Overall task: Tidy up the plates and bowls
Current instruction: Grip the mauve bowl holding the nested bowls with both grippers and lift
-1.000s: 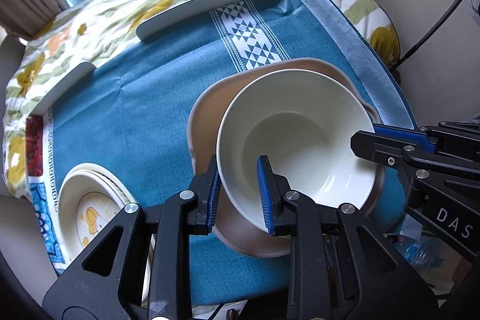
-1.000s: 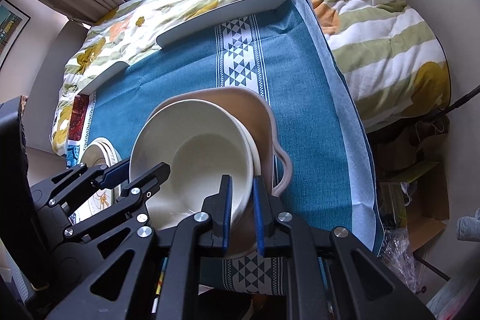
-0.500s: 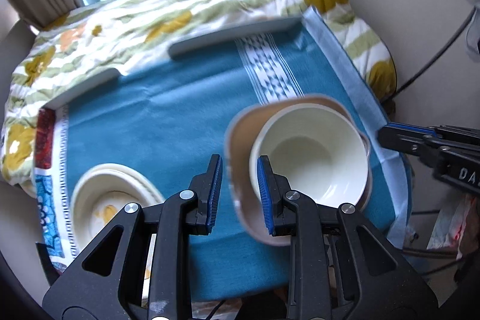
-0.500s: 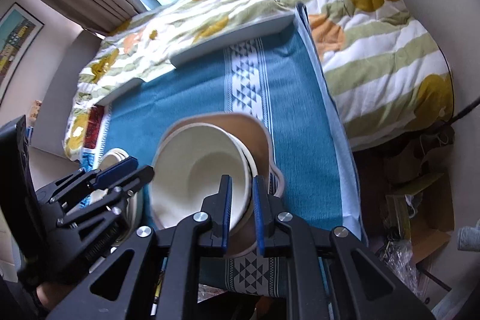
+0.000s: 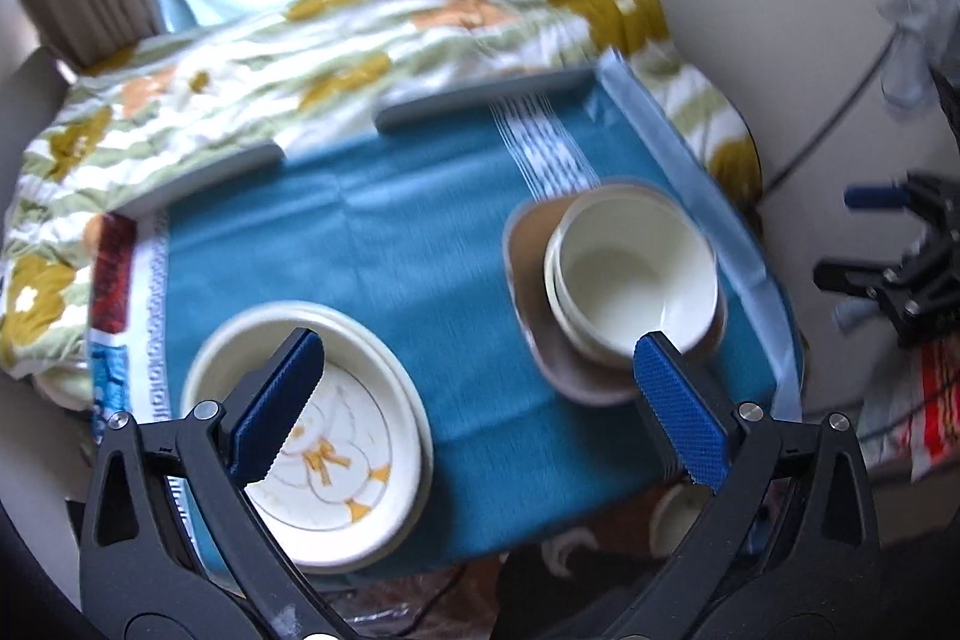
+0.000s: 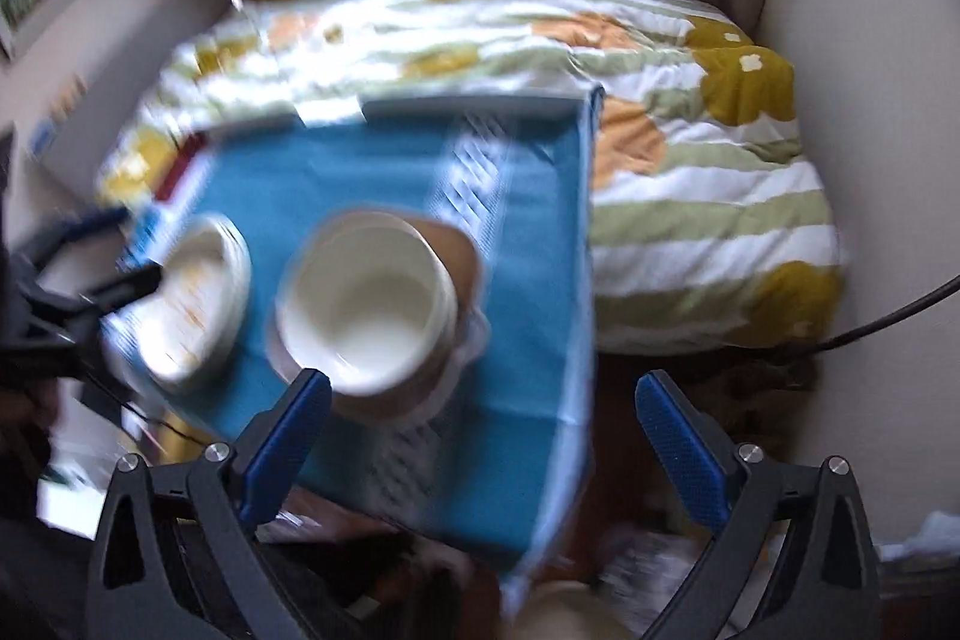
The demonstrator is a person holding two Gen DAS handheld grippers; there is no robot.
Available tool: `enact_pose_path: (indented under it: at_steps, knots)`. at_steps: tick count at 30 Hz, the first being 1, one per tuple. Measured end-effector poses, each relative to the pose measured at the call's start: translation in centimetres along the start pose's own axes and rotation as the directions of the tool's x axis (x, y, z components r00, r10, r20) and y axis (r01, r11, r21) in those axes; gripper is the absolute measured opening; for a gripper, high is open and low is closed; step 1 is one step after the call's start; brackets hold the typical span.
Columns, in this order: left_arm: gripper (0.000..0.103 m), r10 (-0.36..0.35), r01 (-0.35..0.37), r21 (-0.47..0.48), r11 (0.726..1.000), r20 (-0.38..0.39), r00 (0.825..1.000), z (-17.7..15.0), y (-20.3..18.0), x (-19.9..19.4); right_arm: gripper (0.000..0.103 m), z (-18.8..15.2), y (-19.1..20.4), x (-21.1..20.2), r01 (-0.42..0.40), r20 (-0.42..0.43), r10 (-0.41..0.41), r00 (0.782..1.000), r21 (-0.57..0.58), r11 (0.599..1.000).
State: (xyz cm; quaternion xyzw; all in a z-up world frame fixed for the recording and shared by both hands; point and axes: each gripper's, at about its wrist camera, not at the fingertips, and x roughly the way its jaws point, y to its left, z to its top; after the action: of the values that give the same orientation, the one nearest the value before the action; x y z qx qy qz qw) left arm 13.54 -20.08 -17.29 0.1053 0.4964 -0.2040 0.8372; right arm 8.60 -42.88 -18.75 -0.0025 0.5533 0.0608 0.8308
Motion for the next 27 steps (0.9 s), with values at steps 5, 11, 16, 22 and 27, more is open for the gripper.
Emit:
enact_pose_path:
  at_steps: [5, 11, 16, 22, 27]
  knots:
    - [0.103, -0.023, 0.025, 0.020, 0.999, -0.114, 0.993, -0.5, 0.1, 4.7, 0.101, -0.1, 0.3, 4.6, 0.052, -0.124, -0.061, 0.990, -0.076, 0.996]
    - [0.096, -0.031, 0.040, 0.039, 0.998, -0.202, 0.979, 0.0, -0.3, 8.1, 0.101, 0.5, 0.0, 7.7, 0.005, -0.215, -0.015, 0.977, -0.048, 0.999]
    - [0.092, 0.000, 0.030, 0.112, 0.993, -0.258, 0.966, 0.5, -1.3, 9.7, 0.101, 1.2, 0.8, 9.3, 0.001, -0.287, -0.030, 0.958, -0.103, 0.995]
    - [0.083, 0.016, 0.038, 0.161, 0.986, -0.325, 0.946, 1.0, -1.7, 11.6, 0.100, 1.8, 0.9, 11.1, 0.006, -0.366, -0.057, 0.929, -0.139, 0.990]
    - [0.071, -0.010, 0.073, 0.160, 0.984, -0.360, 0.933, 1.0, -1.8, 13.1, 0.081, 1.9, 0.6, 12.5, -0.026, -0.398, -0.023, 0.917, -0.118, 0.993]
